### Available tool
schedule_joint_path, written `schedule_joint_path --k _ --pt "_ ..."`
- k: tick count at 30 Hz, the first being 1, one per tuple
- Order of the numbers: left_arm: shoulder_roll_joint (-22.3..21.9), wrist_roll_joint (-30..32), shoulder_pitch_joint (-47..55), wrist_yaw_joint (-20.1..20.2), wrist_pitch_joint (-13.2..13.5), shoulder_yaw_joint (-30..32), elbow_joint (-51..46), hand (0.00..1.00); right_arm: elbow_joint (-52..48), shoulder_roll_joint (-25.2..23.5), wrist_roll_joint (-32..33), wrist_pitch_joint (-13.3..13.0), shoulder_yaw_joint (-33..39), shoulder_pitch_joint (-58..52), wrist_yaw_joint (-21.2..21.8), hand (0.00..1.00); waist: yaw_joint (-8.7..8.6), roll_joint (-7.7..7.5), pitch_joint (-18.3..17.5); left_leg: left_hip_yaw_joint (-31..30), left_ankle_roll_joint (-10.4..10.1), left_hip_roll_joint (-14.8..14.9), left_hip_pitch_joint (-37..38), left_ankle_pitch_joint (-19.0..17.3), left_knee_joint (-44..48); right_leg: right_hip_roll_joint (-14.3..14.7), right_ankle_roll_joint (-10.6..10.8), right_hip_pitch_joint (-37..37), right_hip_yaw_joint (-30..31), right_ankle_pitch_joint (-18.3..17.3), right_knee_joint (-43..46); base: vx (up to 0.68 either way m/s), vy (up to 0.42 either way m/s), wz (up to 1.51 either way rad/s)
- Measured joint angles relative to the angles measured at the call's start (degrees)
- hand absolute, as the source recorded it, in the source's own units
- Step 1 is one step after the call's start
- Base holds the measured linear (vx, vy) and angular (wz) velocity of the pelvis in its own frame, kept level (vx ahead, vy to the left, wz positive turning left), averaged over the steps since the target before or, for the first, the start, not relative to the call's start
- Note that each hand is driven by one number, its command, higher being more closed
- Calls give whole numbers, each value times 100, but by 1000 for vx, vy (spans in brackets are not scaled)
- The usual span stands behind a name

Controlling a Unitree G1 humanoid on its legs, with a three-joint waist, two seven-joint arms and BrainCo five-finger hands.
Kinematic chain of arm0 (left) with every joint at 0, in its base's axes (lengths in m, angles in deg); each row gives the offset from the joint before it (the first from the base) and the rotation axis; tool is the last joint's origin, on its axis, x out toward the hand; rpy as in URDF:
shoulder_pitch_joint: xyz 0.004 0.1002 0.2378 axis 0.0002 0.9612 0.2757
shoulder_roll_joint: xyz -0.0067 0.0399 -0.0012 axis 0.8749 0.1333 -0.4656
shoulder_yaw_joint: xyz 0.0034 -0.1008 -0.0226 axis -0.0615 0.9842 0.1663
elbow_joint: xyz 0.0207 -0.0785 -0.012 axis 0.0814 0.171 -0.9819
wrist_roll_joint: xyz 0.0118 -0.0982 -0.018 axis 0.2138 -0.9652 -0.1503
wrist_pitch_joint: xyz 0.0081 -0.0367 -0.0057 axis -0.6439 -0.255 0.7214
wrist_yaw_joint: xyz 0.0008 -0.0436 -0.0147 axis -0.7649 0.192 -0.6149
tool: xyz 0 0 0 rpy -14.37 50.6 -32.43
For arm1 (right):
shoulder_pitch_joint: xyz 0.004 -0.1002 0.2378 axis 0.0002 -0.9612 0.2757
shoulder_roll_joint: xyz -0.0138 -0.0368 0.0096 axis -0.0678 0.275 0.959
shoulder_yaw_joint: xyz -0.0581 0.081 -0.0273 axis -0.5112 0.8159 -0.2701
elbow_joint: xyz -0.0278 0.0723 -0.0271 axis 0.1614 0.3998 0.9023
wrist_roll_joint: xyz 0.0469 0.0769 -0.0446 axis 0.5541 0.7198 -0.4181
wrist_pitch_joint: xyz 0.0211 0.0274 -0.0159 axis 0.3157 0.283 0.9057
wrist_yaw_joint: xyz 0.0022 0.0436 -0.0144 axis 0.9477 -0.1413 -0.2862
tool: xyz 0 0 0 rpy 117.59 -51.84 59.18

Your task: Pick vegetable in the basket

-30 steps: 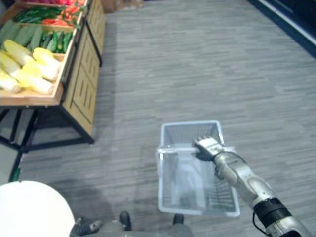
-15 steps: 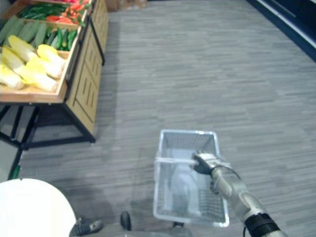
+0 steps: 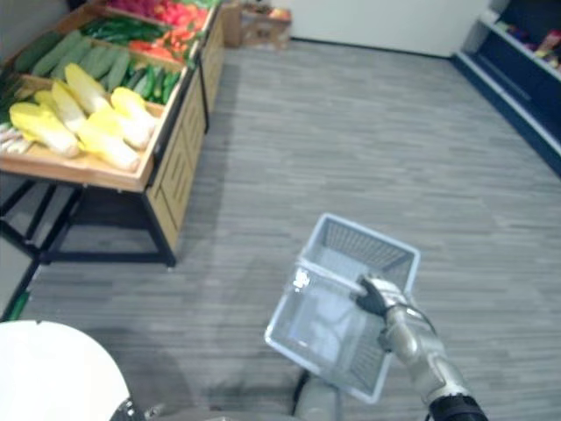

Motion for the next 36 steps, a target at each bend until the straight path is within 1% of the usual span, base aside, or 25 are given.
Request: schedule_joint_path --k 1,3,4,5,6,7,8,10,11,12,13,14,15,17,20,21,22,23,24,26,27,30,32,34,36 --pt "-4 2 -9 1 -7 51 -39 0 10 -42 -2 25 33 2 1 100 -13 -29 22 -119 -110 -12 76 -53 5 17 73 -21 168 46 -500 501 -171 68" --pt "-6 3 -89 0 -5 59 -102 0 -3 -78 -3 48 224 9 -5 100 -75 -68 108 -337 -271 3 255 -185 -16 -2 70 -16 314 45 -551 418 -223 83" --pt "28 4 -89 -1 -3 78 -173 0 -6 -79 -6 60 293 -35 0 100 -138 -132 74 -575 -443 40 414 -408 -15 27 -115 9 358 85 -397 504 -316 80" --pt "10 3 -117 -4 -10 131 -171 0 2 -76 -8 67 378 -38 2 100 -142 -47 77 -682 -532 160 469 -523 36 67 -229 -18 366 452 -161 636 -403 83" --pt "-135 4 -142 -4 -6 161 -159 0 22 -74 -8 93 501 -47 1 100 -135 222 36 -763 -627 469 479 -597 143 277 -293 -119 215 397 307 449 -266 33" --pt "-206 5 -138 -7 -1 163 -160 0 43 -75 -8 99 504 -6 2 100 -107 368 -22 -789 -645 620 430 -571 253 393 -390 -167 151 236 476 555 -347 15" --pt "-326 4 -140 -9 -5 163 -150 0 53 -75 -8 93 501 66 4 100 -84 460 -44 -862 -730 792 258 -458 658 522 -501 -219 40 33 783 549 -351 -8" --pt "-453 3 -172 -9 -9 161 -79 0 64 -66 -6 98 528 97 3 100 -96 447 -41 -854 -738 883 -134 -55 1594 613 -611 -83 -50 -289 938 581 -365 3" --pt "-452 2 -174 -13 -10 175 -81 0 64 -55 0 102 544 58 -2 100 -110 444 -38 -858 -798 947 -476 400 2425 672 -642 187 -132 -435 847 588 -318 17" --pt "-438 0 -179 -35 -7 173 -100 0 67 -44 4 106 542 -13 -10 100 -79 388 -6 -842 -918 1007 -834 1077 3278 710 -685 542 -182 -519 631 570 -294 17" --pt "-439 0 -178 -37 -4 172 -108 0 71 -39 5 108 543 -36 -13 100 -67 344 22 -815 -933 1034 -1000 1248 3695 734 -705 735 -194 -543 495 414 -180 11" --pt "-427 0 -179 -41 -5 168 -127 0 96 -36 0 129 545 -61 -25 100 -41 352 23 -578 -852 1150 -1365 1085 4491 782 -717 1137 -231 -553 201 382 -147 14" --pt "-412 -1 -175 -56 -8 169 -213 0 107 -23 1 171 574 -157 -90 100 -27 331 35 -203 -644 1260 -1692 837 4978 799 -727 1503 -293 -564 -70 358 -125 15" --pt "-412 -1 -174 -108 -4 169 -321 0 108 -25 13 230 635 -287 -178 100 69 316 44 283 -427 1386 -2031 559 5138 798 -716 1822 -326 -574 -316 261 -47 12" --pt "-405 -48 -177 -168 -4 176 -443 0 112 -62 44 297 664 -346 -217 100 112 300 53 910 -354 1346 -2604 329 4164 690 -552 2116 -476 -666 -494 243 93 21" --pt "-409 -48 -185 -202 -8 172 -445 0 112 -103 115 315 696 -378 -224 100 99 291 58 1076 -367 1099 -2578 448 2766 569 -395 2229 -594 -725 -509 190 168 31" --pt "-420 -48 -182 -213 -7 169 -446 0 112 -117 116 320 736 -408 -227 100 89 314 45 1040 -391 986 -2530 617 2115 559 -352 2273 -645 -749 -528 303 267 36" --pt "-442 -47 -162 -239 -7 169 -446 0 112 -120 122 321 802 -463 -229 100 104 420 13 854 -504 842 -2382 1276 858 606 -160 2339 -701 -810 -543 226 203 22" --pt "-431 -46 -148 -241 -10 171 -432 0 120 -150 124 324 830 -461 -229 100 120 490 15 711 -336 804 -2323 1789 525 637 -65 2402 -705 -857 -550 278 245 39" --pt "-253 -33 -226 -254 4 219 -495 0 90 -462 127 261 819 -465 -228 100 105 140 20 699 -218 384 -2299 1720 299 407 -32 2483 -801 -874 -649 286 213 51" --pt "-226 10 -301 -253 -18 253 -461 0 85 -464 129 218 819 -381 -230 100 181 60 46 714 -137 296 -2418 1495 577 302 -31 2516 -763 -868 -698 281 176 27" --pt "-244 84 -319 -255 -34 392 -409 0 87 -474 129 212 710 -213 -227 100 314 56 56 811 41 160 -2295 1092 1085 102 174 2837 -625 -737 -784 210 107 -1" --pt "-191 129 -319 -260 -26 397 -404 0 86 -480 131 101 590 -191 -227 100 419 19 30 896 31 120 -2116 1009 1041 21 337 2913 -520 -630 -755 173 41 -22" --pt "-219 134 -338 -267 -29 386 -281 0 103 -505 129 50 530 -115 -227 100 407 -14 28 924 18 83 -1975 925 794 -71 407 2633 -378 -591 -207 134 63 -23" --pt "-226 145 -213 -260 -62 328 -258 0 120 -633 127 75 430 -143 -226 100 403 -64 20 1015 16 35 -1549 934 301 -343 421 1849 -19 -579 1475 124 107 -34"
